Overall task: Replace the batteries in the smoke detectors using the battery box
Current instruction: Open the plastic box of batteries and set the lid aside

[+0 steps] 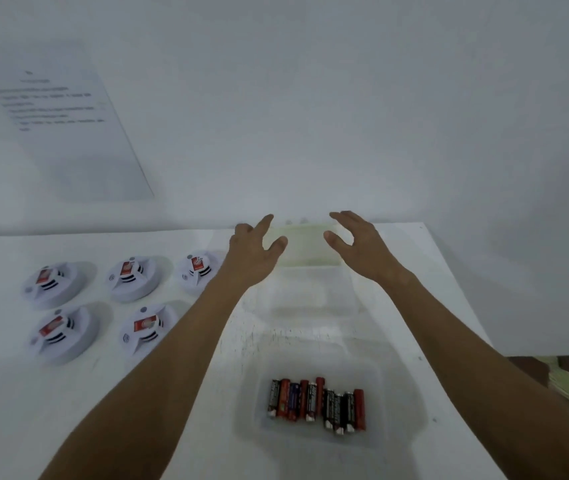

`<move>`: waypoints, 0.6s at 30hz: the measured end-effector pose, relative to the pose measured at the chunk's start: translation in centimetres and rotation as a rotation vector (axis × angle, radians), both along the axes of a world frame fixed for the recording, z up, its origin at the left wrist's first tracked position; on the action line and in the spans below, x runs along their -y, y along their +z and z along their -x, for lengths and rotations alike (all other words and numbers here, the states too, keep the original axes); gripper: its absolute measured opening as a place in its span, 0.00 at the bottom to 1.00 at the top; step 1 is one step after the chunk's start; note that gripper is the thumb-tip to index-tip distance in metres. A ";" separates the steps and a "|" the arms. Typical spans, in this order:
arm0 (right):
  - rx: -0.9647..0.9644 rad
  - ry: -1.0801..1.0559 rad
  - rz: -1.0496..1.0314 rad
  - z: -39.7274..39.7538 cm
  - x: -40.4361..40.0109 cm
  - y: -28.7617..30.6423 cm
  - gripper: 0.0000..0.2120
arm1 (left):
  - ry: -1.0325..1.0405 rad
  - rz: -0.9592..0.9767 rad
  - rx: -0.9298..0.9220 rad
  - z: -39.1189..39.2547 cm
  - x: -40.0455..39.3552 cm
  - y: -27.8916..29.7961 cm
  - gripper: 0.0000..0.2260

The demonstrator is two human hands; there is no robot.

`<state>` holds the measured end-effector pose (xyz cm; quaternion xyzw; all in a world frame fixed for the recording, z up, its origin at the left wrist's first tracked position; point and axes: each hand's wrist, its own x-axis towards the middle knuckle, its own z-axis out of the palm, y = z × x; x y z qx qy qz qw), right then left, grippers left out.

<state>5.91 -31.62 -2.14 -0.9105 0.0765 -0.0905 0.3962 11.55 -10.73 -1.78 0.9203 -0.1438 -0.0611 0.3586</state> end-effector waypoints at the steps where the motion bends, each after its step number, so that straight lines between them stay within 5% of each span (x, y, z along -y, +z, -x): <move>1: 0.019 0.013 -0.010 1.6 -0.5 0.7 0.25 | -0.022 0.023 0.028 1.7 -0.3 0.4 0.26; 13: -0.098 0.089 -0.093 21.1 -3.4 -1.5 0.28 | 0.000 0.097 -0.037 20.3 -5.2 -2.0 0.26; 18: -0.204 0.126 -0.188 24.2 -4.6 -3.5 0.44 | 0.092 0.164 -0.164 23.5 -6.0 -4.5 0.38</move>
